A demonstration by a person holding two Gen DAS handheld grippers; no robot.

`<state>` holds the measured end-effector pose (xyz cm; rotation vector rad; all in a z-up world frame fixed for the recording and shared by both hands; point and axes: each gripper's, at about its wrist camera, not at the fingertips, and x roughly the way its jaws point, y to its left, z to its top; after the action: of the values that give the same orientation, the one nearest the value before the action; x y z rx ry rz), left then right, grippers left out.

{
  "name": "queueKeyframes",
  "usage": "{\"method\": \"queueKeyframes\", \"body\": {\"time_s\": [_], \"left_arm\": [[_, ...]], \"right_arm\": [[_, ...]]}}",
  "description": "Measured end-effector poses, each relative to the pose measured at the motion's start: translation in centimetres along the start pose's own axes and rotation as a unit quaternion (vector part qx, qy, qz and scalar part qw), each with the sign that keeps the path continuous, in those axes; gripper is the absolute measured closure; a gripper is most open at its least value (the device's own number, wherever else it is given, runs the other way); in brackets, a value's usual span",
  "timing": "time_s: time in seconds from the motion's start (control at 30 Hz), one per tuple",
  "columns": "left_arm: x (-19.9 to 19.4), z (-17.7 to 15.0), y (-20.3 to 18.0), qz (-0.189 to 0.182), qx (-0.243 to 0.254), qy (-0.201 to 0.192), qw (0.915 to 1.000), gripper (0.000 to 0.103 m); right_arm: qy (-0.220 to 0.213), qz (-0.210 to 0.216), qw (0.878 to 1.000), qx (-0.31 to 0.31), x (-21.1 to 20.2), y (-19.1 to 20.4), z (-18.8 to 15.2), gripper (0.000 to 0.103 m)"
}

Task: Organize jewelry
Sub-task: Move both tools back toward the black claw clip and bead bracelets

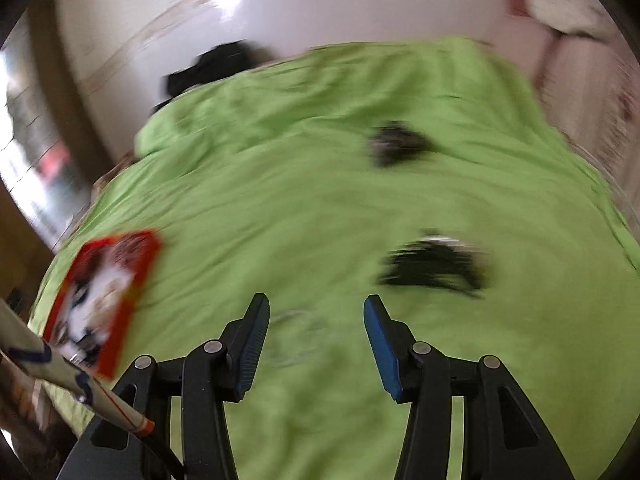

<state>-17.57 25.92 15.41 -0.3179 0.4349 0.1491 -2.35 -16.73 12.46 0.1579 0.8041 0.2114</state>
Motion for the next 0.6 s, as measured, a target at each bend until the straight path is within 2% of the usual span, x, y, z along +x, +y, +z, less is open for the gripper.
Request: {"method": "queueKeyframes", "body": {"time_s": [0.1,0.2,0.33,0.47,0.5,0.57,0.6], "left_arm": [[1.1,-0.9,-4.3,-0.033,0.04,0.031,0.9982,0.045],[2.9,-2.1,-8.4,-0.068,0.071,0.065,0.993,0.045],[5.7,-4.4,-13.2,-0.097,0.105,0.103,0.9843,0.045],[7.7,-6.9,-15.8,-0.108,0.133,0.132,0.9763,0.045],[8.2,-7.6,-16.1,-0.109,0.138,0.142,0.9741,0.045],[8.9,-8.5,-16.5,-0.109,0.144,0.158,0.9708,0.045],[9.1,-8.8,-16.5,-0.107,0.147,0.161,0.97,0.045]], "right_arm": [[-0.015,-0.018,0.999,0.035,0.0,-4.0,0.8,0.05],[-0.014,-0.021,0.998,0.051,0.7,-6.5,1.2,0.05],[0.004,-0.044,0.999,0.013,2.6,-7.6,1.2,0.05],[0.03,-0.061,0.997,-0.025,5.3,-8.0,0.6,0.05],[0.037,-0.065,0.997,-0.033,6.1,-8.0,0.5,0.051],[0.046,-0.074,0.995,-0.043,7.3,-7.9,0.2,0.063],[0.049,-0.072,0.995,-0.042,7.7,-8.0,0.2,0.074]]}}
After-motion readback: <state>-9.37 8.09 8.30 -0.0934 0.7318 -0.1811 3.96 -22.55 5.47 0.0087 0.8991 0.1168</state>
